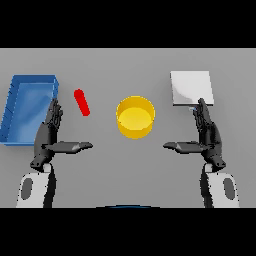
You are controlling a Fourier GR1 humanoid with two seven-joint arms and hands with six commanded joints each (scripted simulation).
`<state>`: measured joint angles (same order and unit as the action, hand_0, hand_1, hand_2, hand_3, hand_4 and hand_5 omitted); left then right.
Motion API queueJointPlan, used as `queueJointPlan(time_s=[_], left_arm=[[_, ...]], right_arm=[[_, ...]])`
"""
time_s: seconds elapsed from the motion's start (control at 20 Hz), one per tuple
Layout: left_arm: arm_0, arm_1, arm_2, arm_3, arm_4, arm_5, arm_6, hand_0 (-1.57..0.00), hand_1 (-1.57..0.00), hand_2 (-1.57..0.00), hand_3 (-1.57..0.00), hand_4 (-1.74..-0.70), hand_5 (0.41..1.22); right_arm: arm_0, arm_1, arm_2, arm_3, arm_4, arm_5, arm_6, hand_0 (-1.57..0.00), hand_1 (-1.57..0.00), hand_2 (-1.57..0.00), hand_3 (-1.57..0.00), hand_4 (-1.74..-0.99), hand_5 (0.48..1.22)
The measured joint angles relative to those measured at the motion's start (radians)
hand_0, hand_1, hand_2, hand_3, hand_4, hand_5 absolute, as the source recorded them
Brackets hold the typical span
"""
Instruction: Pick up the red beaker and tilt it to pour out 1 green nut into yellow bowl. Pick up the yellow bowl and place it on the metallic measuring scale.
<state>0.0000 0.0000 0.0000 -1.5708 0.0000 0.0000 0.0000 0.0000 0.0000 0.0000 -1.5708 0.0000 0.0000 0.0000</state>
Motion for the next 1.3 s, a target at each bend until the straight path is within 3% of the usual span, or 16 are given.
queueJointPlan(time_s=[0.3,0.35,0.4,0.6,0.8,0.95,1.3], left_arm=[[-0.018,0.038,0.036,0.013,0.032,-0.019,0.004,0.00,0.00,0.00,0.00,-1.15,0.599],[0.016,0.061,0.005,-0.023,-0.005,-0.033,-0.021,0.00,0.00,0.00,0.00,-1.16,0.599],[0.042,0.076,-0.016,-0.057,-0.027,-0.042,-0.027,0.00,0.00,0.00,0.00,-1.16,0.599],[0.068,0.105,-0.048,-0.112,-0.061,-0.052,0.037,0.00,0.00,0.00,0.00,-1.16,0.602],[0.072,0.115,-0.058,-0.085,-0.084,-0.061,0.027,0.00,0.00,0.00,0.00,-1.16,0.604],[-0.005,0.094,-0.062,0.001,-0.108,-0.049,0.010,0.00,0.00,0.00,0.00,-1.21,0.615],[-0.188,0.083,-0.030,0.249,-0.156,-0.010,-0.047,0.00,0.00,0.00,0.00,-1.25,0.660]], right_arm=[[-0.005,0.012,0.012,-0.001,0.013,-0.010,-0.001,0.00,0.00,0.00,0.00,-1.167,0.599],[0.023,-0.032,0.051,-0.023,0.129,-0.044,-0.075,0.00,0.00,0.00,0.00,-1.163,0.595],[0.051,-0.044,0.086,-0.053,0.206,-0.070,-0.096,0.00,0.00,0.00,0.00,-1.162,0.594],[0.089,-0.041,0.141,-0.095,0.316,-0.109,-0.069,0.00,0.00,0.00,0.00,-1.173,0.593],[0.098,-0.041,0.132,-0.109,0.285,-0.095,-0.073,0.00,0.00,0.00,0.00,-1.212,0.607],[0.115,-0.046,0.133,-0.120,0.269,-0.076,-0.097,0.00,0.00,0.00,0.00,-1.236,0.623],[0.097,-0.050,0.124,-0.129,0.241,-0.057,-0.087,0.00,0.00,0.00,0.00,-1.281,0.635]])
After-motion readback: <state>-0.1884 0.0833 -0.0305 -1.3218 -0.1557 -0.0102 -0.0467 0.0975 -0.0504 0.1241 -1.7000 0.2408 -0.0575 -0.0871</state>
